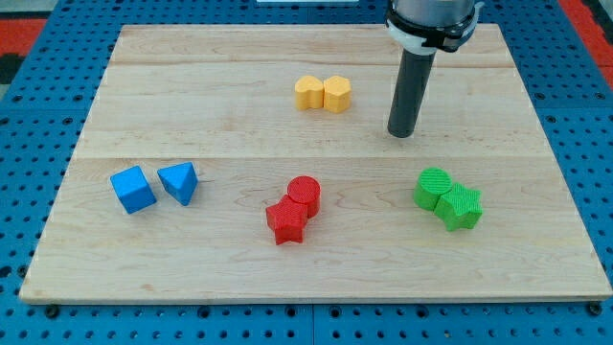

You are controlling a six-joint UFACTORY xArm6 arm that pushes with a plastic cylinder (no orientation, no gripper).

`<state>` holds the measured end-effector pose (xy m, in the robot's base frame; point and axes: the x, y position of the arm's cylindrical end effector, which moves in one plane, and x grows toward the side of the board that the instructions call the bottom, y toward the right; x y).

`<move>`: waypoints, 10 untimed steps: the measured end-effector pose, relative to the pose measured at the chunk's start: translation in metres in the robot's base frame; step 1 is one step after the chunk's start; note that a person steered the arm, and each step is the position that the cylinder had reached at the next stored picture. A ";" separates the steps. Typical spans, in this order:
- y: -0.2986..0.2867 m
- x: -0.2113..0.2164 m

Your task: Move the green blocks horizontally to each other

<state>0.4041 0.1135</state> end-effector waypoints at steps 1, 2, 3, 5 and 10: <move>0.034 -0.001; 0.108 0.014; 0.128 0.065; 0.131 0.137; 0.049 0.171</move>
<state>0.5753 0.1628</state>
